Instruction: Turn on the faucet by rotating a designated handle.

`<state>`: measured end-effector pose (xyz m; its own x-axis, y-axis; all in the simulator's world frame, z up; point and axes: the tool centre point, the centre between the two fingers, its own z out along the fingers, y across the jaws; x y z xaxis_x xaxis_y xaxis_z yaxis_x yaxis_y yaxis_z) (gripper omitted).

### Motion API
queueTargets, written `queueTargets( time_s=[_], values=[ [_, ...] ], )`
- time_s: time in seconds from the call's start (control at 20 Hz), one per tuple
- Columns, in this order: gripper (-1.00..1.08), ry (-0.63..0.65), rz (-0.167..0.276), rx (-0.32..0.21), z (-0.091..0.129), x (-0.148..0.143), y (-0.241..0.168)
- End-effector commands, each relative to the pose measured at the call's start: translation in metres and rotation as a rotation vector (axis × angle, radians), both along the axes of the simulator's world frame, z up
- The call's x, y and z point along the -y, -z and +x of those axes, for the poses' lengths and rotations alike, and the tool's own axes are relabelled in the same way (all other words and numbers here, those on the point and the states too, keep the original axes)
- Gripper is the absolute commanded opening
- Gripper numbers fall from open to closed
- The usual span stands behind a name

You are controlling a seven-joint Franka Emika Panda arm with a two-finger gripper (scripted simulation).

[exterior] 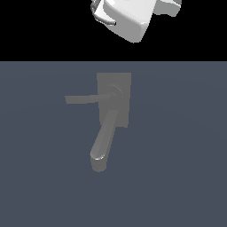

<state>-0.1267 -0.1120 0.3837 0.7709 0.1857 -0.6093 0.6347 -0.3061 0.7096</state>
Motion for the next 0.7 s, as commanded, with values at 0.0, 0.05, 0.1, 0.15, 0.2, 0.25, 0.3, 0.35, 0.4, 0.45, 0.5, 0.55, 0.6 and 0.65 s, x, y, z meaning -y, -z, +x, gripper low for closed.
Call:
queueTargets(
  time_s=[0.0,0.05,0.1,0.15,0.2,0.25,0.3,0.35,0.4,0.45,0.5,0.55,0.6,0.65],
  values=[
    [-1.0,-0.045,-0.049,-0.026,0.009,-0.001,0.004],
    [-1.0,-0.061,-0.065,-0.035,0.012,-0.001,0.006],
    [-1.0,-0.076,-0.08,-0.044,0.015,-0.002,0.007],
    [-1.0,-0.09,-0.094,-0.052,0.018,-0.002,0.009],
    [-1.0,-0.103,-0.108,-0.059,0.021,-0.003,0.01],
    [-1.0,-0.115,-0.12,-0.066,0.023,-0.004,0.011],
    [-1.0,-0.127,-0.131,-0.071,0.026,-0.004,0.013],
    [-1.0,-0.138,-0.141,-0.077,0.028,-0.005,0.014],
    [-1.0,-0.147,-0.15,-0.083,0.03,-0.005,0.015],
    [-1.0,-0.155,-0.159,-0.09,0.031,-0.006,0.016],
    [-1.0,-0.163,-0.166,-0.096,0.033,-0.006,0.018],
    [-1.0,-0.169,-0.173,-0.1,0.034,-0.007,0.019],
    [-1.0,-0.175,-0.178,-0.103,0.035,-0.007,0.019],
    [-1.0,-0.18,-0.182,-0.105,0.036,-0.007,0.02]
  ],
)
